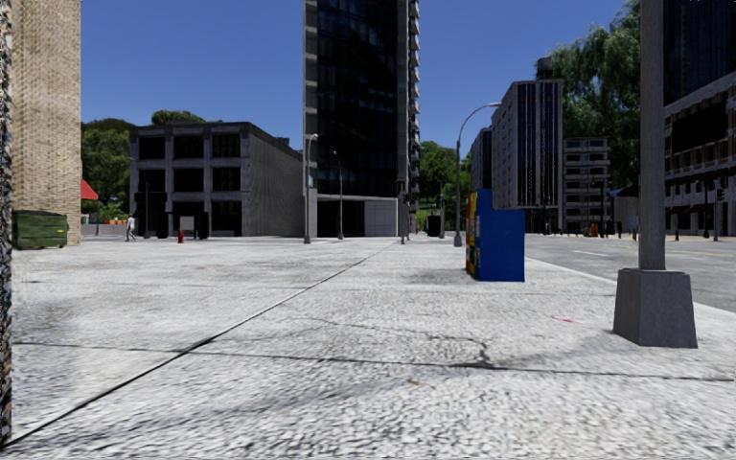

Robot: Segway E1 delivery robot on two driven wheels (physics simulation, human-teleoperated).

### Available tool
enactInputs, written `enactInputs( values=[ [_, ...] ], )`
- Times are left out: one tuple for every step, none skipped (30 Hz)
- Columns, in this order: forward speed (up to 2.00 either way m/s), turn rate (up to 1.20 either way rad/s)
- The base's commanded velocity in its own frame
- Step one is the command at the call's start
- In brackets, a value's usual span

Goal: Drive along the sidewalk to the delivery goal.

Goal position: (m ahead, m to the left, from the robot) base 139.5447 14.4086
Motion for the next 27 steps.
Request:
enactInputs(
  values=[
    [2.0,0.0],
    [2.0,0.0],
    [2.0,0.0],
    [2.0,0.0],
    [2.0,0.0],
    [2.0,0.0],
    [2.0,0.0],
    [2.0,0.0],
    [2.0,0.0],
    [2.0,0.0],
    [2.0,0.0],
    [2.0,0.0],
    [2.0,0.0],
    [2.0,0.0],
    [2.0,0.0],
    [2.0,0.0],
    [2.0,0.0],
    [2.0,0.0],
    [2.0,0.0],
    [2.0,0.0],
    [2.0,0.0],
    [2.0,0.0],
    [2.0,0.0],
    [2.0,0.0],
    [2.0,0.0],
    [2.0,0.0],
    [2.0,0.0]
  ],
)
